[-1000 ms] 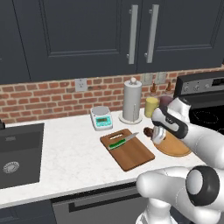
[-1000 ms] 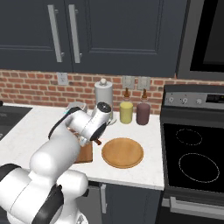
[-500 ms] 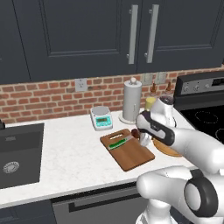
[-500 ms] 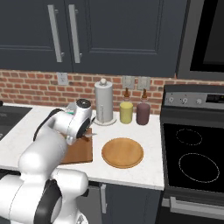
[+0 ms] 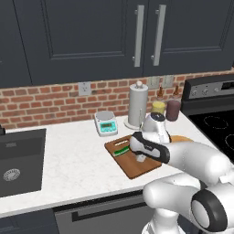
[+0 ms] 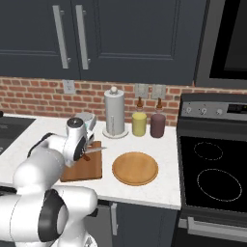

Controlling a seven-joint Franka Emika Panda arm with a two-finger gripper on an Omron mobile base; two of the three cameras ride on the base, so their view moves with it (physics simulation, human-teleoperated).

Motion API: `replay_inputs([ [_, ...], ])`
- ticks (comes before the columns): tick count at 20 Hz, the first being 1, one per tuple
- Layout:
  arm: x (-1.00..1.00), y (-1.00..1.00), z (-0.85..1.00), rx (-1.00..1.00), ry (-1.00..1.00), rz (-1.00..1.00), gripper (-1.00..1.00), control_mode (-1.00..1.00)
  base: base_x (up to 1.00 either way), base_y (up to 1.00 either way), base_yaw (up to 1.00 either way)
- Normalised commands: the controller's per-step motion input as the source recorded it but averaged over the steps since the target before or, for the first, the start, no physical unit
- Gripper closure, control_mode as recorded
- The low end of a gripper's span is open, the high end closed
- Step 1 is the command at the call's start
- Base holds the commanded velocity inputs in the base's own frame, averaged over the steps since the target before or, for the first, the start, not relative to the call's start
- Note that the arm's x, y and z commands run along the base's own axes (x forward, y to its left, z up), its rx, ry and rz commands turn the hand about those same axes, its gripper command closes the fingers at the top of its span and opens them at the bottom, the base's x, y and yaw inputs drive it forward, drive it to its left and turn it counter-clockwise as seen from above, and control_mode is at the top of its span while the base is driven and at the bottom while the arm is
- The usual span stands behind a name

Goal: Pick up the knife from the drawer and place it on the cutting board. Then place the meat from the plate to the cutting board.

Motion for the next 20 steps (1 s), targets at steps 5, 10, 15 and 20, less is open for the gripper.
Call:
replay_inputs([
  [5,0.10,0.03,-0.38,-0.03,0.00,0.04,1.00,-1.00,0.00,0.00,0.00],
  [10,0.18,0.00,-0.12,0.00,0.00,0.03,-1.00,-1.00,0.00,0.00,0.00],
  [15,0.16,0.00,0.00,0.00,0.00,0.01,-1.00,-1.00,0.00,0.00,0.00],
  [20,0.07,0.00,0.00,0.00,-0.01,0.01,-1.00,-1.00,0.00,0.00,0.00],
])
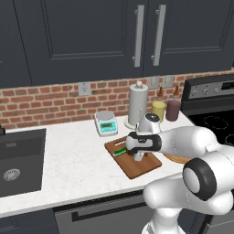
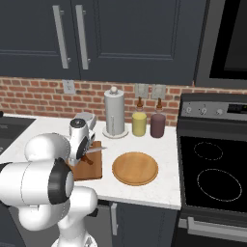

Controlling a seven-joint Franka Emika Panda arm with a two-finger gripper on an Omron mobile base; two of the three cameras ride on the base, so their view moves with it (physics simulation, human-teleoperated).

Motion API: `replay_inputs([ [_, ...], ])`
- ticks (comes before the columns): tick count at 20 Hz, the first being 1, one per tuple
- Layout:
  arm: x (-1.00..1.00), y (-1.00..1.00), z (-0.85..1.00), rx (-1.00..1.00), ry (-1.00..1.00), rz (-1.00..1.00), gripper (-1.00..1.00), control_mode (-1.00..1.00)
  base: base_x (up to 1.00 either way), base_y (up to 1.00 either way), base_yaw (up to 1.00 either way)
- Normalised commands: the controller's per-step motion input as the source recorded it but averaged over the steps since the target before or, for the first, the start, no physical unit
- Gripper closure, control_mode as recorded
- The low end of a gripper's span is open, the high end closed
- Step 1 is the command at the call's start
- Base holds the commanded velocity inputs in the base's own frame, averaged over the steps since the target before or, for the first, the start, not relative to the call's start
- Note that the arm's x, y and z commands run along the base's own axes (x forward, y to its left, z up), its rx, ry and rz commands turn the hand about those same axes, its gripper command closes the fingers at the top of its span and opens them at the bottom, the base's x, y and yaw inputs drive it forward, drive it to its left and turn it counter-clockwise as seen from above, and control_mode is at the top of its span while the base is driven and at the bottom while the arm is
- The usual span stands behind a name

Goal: Pick up the knife from the drawer and place it on the cutting board. Then place the meat from the plate to the cutting board.

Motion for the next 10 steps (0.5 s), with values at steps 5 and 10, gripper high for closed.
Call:
replay_inputs([
  [5,0.00,0.00,0.00,0.00,-0.02,0.01,-1.00,-1.00,0.00,0.00,0.00],
  [10,-0.13,-0.05,0.32,0.00,-0.07,0.00,-1.00,-1.00,0.00,0.00,0.00],
])
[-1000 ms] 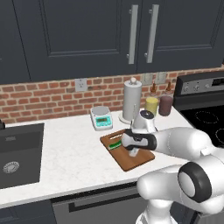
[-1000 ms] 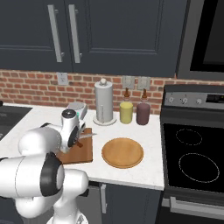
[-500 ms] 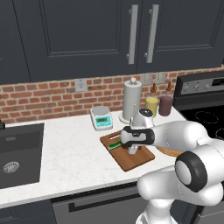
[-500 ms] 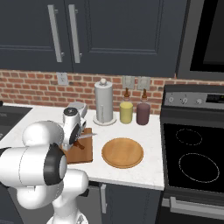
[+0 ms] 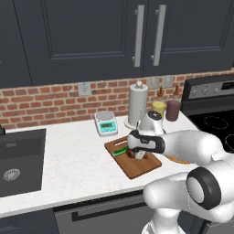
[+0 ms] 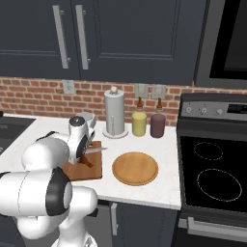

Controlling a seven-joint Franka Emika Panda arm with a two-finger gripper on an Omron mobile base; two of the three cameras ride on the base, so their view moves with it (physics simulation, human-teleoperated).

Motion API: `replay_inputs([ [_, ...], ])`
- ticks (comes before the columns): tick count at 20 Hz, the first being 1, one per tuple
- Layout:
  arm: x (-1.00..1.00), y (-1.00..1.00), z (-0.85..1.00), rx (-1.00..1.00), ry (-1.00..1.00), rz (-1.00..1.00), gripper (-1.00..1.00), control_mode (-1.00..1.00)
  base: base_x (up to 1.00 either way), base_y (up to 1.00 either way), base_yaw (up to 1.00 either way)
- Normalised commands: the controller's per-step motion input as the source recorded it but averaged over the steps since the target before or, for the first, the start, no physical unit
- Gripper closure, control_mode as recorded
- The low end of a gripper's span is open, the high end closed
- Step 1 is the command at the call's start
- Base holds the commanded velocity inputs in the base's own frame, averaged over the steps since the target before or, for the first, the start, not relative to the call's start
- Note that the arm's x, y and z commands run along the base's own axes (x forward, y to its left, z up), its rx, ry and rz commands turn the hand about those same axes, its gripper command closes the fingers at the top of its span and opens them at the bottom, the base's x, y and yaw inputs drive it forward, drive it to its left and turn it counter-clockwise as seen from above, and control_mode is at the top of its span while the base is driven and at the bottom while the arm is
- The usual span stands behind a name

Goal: Pick up the knife from the drawer and place it on the cutting board. Then place the meat from the plate to the cutting board.

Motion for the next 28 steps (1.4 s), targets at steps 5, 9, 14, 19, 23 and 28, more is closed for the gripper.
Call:
replay_inputs([
  [5,-0.28,-0.21,0.61,0.00,-0.13,0.00,-1.00,-1.00,0.00,0.00,0.00],
  [9,-0.19,-0.36,0.49,0.00,-0.14,0.00,-1.00,-1.00,0.00,0.00,0.00],
  [14,-0.03,-0.49,0.43,0.02,-0.14,-0.01,-1.00,-1.00,0.00,0.00,0.00],
  [19,-0.05,-0.60,0.48,0.03,-0.14,-0.02,-1.00,-1.00,0.00,0.00,0.00],
  [23,-0.17,-0.75,0.46,0.03,-0.13,-0.02,-1.00,-1.00,0.00,0.00,0.00],
  [28,-0.26,-0.72,0.39,0.04,-0.13,-0.05,-1.00,-1.00,0.00,0.00,0.00],
])
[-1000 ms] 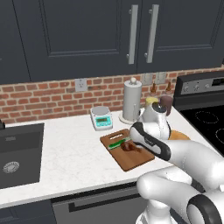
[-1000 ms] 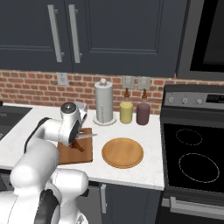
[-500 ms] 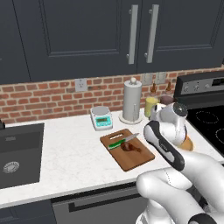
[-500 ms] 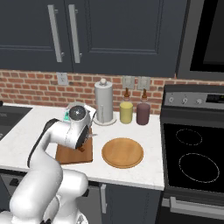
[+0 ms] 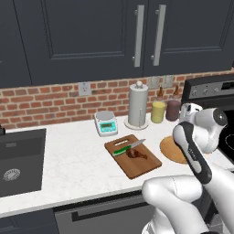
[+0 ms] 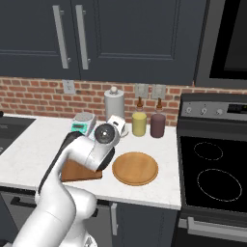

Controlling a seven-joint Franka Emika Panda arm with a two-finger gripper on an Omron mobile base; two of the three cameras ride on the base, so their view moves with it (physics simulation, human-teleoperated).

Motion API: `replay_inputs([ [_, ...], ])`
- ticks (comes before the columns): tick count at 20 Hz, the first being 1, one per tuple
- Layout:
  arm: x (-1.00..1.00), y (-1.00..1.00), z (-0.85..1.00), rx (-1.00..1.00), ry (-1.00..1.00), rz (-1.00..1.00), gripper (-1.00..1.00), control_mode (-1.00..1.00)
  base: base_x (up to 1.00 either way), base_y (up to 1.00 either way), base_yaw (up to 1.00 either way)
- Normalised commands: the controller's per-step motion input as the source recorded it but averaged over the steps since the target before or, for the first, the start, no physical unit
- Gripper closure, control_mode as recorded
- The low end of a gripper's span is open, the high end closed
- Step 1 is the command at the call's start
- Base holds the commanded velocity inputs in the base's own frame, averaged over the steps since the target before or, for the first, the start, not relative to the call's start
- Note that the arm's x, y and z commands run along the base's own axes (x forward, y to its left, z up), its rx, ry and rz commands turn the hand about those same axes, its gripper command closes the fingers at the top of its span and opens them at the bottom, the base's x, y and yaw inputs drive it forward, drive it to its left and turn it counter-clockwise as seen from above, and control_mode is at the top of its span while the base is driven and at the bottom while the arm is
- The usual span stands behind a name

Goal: Pick up the knife from the drawer and place it on the cutting board. Then place the meat from the plate to the cutting board.

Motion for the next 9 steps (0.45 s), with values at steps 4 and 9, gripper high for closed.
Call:
replay_inputs([
  [4,-0.15,-0.54,0.15,0.02,-0.12,-0.01,-1.00,-1.00,0.00,0.00,0.00],
  [9,0.00,-0.22,0.00,0.00,0.00,0.00,-1.00,-1.00,0.00,0.00,0.00],
])
